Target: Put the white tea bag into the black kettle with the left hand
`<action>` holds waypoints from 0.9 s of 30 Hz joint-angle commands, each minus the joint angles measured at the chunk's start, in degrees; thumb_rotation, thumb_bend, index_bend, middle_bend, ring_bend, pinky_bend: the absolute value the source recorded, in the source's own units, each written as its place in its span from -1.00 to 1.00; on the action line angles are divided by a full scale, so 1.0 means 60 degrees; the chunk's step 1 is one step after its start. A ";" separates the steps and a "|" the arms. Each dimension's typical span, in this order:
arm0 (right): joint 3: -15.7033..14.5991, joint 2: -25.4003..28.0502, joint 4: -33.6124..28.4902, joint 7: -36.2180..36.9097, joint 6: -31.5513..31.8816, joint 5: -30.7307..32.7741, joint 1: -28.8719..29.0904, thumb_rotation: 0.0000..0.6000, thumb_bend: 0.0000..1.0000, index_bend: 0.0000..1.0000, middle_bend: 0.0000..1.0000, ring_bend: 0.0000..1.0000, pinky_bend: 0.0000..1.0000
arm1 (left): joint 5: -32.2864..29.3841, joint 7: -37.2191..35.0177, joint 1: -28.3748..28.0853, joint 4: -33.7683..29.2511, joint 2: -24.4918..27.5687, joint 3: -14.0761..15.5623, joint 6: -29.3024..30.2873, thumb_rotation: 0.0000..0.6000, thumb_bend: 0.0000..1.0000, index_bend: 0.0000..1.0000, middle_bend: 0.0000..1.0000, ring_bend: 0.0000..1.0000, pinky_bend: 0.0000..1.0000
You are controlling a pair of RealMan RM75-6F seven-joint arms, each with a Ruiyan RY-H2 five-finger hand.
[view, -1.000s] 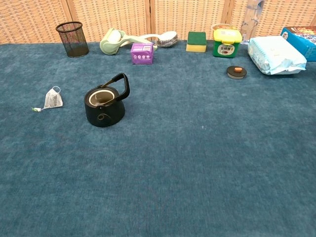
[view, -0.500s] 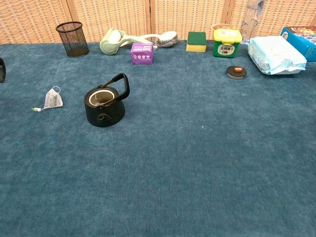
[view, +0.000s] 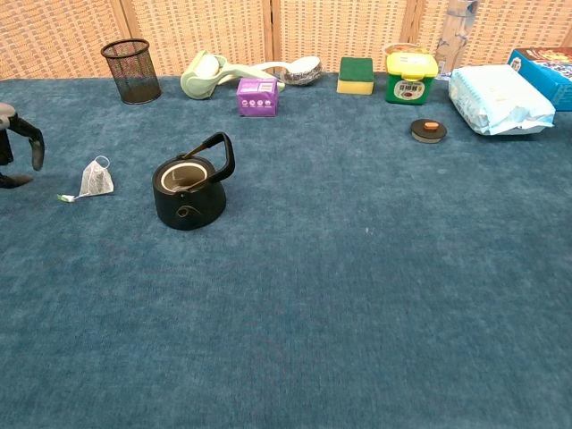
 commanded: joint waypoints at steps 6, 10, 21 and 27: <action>-0.0026 -0.0004 0.0035 0.0055 0.0029 0.0024 -0.0052 1.00 -0.79 -0.42 -0.26 -0.37 -0.29 | -0.0051 -0.0073 -0.0158 0.0439 -0.0442 0.0119 -0.0170 1.00 -0.20 -0.03 1.00 0.91 0.85; -0.0034 0.0006 0.0042 0.0081 0.0058 0.0037 -0.0086 1.00 -0.80 -0.42 -0.26 -0.37 -0.29 | -0.0070 -0.0080 -0.0228 0.0633 -0.0630 0.0148 -0.0247 1.00 -0.20 -0.03 1.00 0.91 0.85; -0.0046 0.0009 0.0117 0.0166 0.0149 0.0073 -0.0187 1.00 -0.80 -0.42 -0.26 -0.37 -0.28 | -0.0099 -0.0160 -0.0380 0.1013 -0.0996 0.0189 -0.0373 1.00 -0.18 -0.03 1.00 0.91 0.85; -0.0049 0.0013 0.0163 0.0230 0.0177 0.0082 -0.0229 1.00 -0.80 -0.42 -0.26 -0.37 -0.28 | -0.0157 -0.0146 -0.0395 0.1048 -0.1055 0.0213 -0.0389 1.00 -0.17 -0.03 1.00 0.91 0.85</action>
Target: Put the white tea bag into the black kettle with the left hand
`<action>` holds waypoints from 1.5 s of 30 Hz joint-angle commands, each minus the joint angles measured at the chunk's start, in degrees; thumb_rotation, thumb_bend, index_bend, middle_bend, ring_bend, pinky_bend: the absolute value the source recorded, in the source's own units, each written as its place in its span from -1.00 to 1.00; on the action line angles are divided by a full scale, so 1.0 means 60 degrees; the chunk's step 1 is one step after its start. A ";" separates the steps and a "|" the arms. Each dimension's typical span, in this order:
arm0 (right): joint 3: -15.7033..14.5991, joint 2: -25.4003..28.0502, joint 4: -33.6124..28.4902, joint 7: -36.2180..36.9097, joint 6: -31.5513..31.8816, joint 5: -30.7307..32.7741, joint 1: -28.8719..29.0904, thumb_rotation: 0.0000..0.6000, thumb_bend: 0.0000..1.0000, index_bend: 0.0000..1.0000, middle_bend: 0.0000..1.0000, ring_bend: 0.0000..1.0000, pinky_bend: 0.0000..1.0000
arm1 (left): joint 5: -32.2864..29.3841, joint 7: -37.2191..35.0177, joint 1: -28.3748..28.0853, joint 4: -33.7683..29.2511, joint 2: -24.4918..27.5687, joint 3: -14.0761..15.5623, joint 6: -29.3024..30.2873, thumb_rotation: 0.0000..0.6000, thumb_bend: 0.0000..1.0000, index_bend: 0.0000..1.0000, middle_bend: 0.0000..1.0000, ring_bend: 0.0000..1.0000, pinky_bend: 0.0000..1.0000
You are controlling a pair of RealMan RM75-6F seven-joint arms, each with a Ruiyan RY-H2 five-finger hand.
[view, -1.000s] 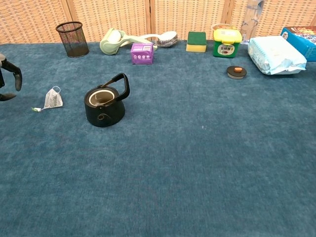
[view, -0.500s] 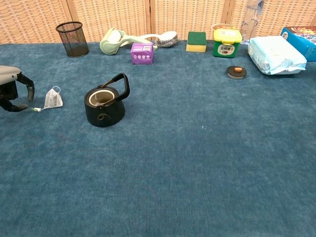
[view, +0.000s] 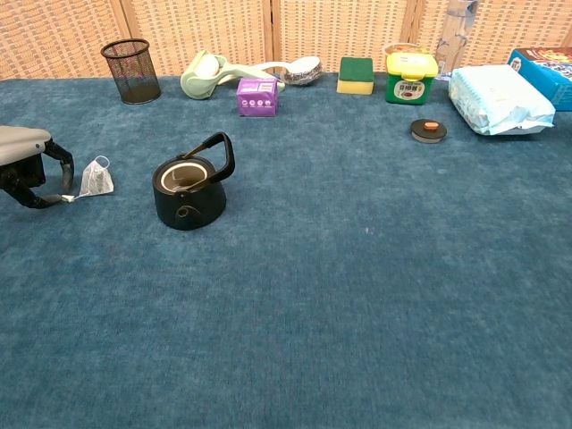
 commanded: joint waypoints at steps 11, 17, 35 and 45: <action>-0.0004 0.0007 0.0068 0.0109 -0.0031 0.0020 -0.0032 1.00 -0.80 -0.42 -0.26 -0.37 -0.28 | -0.0122 0.0096 -0.0034 0.0069 -0.0088 0.0029 -0.0022 1.00 -0.13 0.01 1.00 0.91 0.85; -0.0002 0.0009 0.0090 0.0133 -0.0030 0.0049 -0.0059 1.00 -0.79 -0.42 -0.26 -0.37 -0.27 | -0.0114 0.0113 -0.0062 0.0110 -0.0158 0.0045 -0.0015 1.00 -0.13 0.05 1.00 0.91 0.85; 0.0002 -0.0010 0.0133 0.0183 -0.0039 0.0093 -0.0110 1.00 -0.80 -0.42 -0.26 -0.37 -0.27 | -0.0200 0.0184 -0.0082 0.0210 -0.0241 0.0072 -0.0030 1.00 -0.10 0.11 1.00 0.91 0.85; 0.0014 -0.0033 0.0181 0.0201 -0.0095 0.0146 -0.0107 1.00 -0.80 -0.42 -0.26 -0.37 -0.27 | -0.0226 0.0188 -0.0107 0.0272 -0.0299 0.0088 -0.0090 1.00 -0.07 0.21 1.00 0.91 0.85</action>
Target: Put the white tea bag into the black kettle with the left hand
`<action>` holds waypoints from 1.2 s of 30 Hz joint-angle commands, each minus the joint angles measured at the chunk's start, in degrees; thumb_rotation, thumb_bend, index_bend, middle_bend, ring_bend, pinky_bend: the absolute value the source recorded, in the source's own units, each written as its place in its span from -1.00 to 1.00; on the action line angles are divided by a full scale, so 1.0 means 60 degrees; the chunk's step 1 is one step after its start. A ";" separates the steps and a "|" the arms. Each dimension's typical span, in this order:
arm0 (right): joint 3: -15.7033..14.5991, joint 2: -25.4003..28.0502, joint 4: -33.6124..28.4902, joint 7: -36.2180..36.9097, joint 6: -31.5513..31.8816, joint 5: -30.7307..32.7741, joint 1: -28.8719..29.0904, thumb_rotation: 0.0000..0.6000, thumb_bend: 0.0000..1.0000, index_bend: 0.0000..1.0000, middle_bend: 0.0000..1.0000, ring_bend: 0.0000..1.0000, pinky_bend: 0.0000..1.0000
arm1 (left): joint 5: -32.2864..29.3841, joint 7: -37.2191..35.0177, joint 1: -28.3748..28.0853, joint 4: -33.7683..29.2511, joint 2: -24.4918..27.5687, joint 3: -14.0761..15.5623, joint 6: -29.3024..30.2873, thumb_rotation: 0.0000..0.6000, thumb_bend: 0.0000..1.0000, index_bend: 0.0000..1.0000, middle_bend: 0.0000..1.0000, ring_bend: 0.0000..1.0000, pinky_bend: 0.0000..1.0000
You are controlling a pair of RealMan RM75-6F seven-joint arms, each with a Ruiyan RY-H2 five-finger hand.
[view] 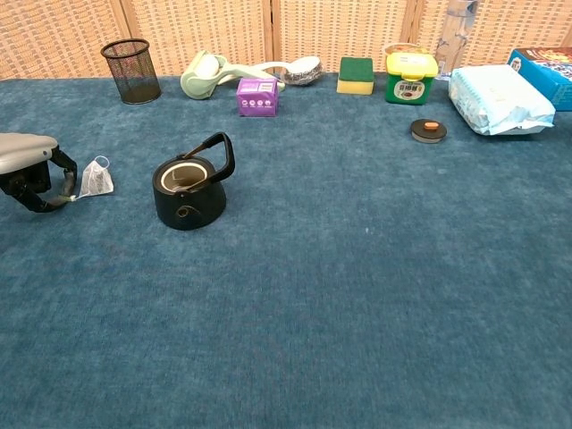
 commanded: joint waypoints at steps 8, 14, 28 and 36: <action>0.0011 0.0007 -0.0004 0.0032 -0.0006 -0.0026 0.0007 1.00 -0.80 -0.42 -0.26 -0.37 -0.27 | 0.0144 -0.0154 0.0031 -0.0224 0.0125 -0.0036 0.0193 1.00 -0.04 0.30 1.00 0.91 0.85; -0.0001 0.0014 -0.0025 0.0068 0.0059 -0.0117 -0.0008 1.00 -0.80 -0.42 -0.26 -0.37 -0.27 | 0.0323 -0.0539 0.0177 -0.0938 0.0574 -0.0208 0.0662 1.00 -0.04 0.31 1.00 0.91 0.85; -0.0048 0.0068 -0.0099 0.0210 0.0222 -0.0318 -0.0078 1.00 -0.80 -0.42 -0.26 -0.37 -0.27 | 0.0319 -0.1986 0.0368 -0.3733 0.2435 -0.1125 0.1297 1.00 -0.04 0.31 1.00 0.91 0.85; -0.0078 0.0037 -0.0054 0.0312 0.0272 -0.0385 -0.0116 1.00 -0.80 -0.42 -0.26 -0.37 -0.27 | 0.0351 -0.2497 0.0322 -0.4935 0.3142 -0.1485 0.1427 1.00 -0.04 0.31 1.00 0.91 0.85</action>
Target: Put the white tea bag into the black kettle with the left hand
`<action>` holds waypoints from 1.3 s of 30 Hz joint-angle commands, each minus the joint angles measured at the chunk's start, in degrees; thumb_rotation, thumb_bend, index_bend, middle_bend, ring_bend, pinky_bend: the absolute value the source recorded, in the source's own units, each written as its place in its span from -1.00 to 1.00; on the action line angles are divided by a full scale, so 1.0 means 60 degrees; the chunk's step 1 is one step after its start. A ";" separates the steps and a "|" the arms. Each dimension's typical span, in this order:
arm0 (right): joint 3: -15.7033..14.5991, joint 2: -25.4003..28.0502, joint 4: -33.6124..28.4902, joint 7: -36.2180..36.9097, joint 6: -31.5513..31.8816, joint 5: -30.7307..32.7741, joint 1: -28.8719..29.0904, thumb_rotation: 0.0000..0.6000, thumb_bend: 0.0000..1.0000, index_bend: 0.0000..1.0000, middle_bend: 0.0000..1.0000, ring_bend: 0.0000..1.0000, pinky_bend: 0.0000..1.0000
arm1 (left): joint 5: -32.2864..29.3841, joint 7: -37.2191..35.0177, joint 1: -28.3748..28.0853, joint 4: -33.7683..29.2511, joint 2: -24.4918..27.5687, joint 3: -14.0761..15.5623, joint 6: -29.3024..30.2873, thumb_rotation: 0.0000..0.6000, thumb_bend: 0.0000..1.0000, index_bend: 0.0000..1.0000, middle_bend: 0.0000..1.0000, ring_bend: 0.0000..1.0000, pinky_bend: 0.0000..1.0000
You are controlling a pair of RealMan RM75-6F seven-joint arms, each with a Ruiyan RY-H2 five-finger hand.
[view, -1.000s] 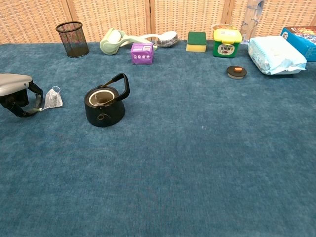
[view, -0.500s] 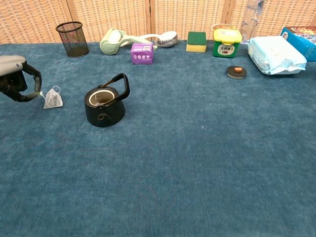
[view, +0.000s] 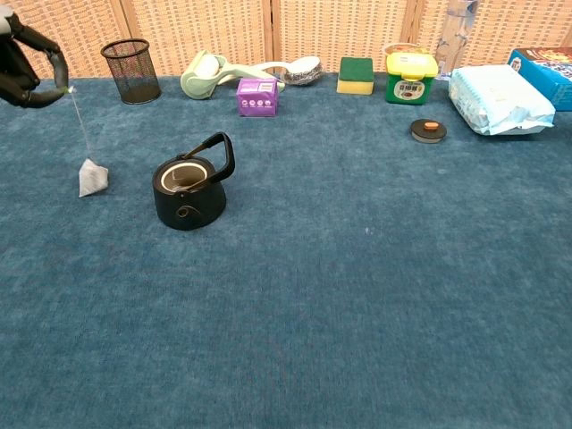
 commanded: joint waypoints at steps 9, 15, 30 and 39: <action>-0.0070 -0.0074 0.0140 0.0232 -0.0010 -0.0078 -0.0048 1.00 -0.80 -0.42 -0.26 -0.37 -0.27 | -0.0054 -0.0834 -0.0207 -0.1443 0.0800 -0.0576 0.0013 1.00 -0.04 0.31 1.00 0.91 0.85; -0.0048 -0.0114 0.0307 0.0436 -0.0003 -0.0053 -0.0074 1.00 -0.80 -0.42 -0.26 -0.37 -0.26 | -0.0302 -0.1154 -0.0518 -0.1828 0.0855 -0.0822 -0.0232 1.00 -0.04 0.31 1.00 0.91 0.85; -0.0029 -0.0157 0.0534 0.0660 -0.0070 0.0058 -0.0126 1.00 -0.80 -0.42 -0.26 -0.37 -0.26 | -0.0667 -0.0975 -0.1028 -0.1827 0.0644 -0.0670 -0.0620 1.00 -0.04 0.31 1.00 0.91 0.85; -0.0035 -0.0190 0.0583 0.0693 -0.0078 0.0048 -0.0144 1.00 -0.80 -0.42 -0.26 -0.37 -0.26 | -0.0727 -0.0888 -0.1041 -0.1820 0.0665 -0.0427 -0.0659 1.00 -0.04 0.31 1.00 0.91 0.85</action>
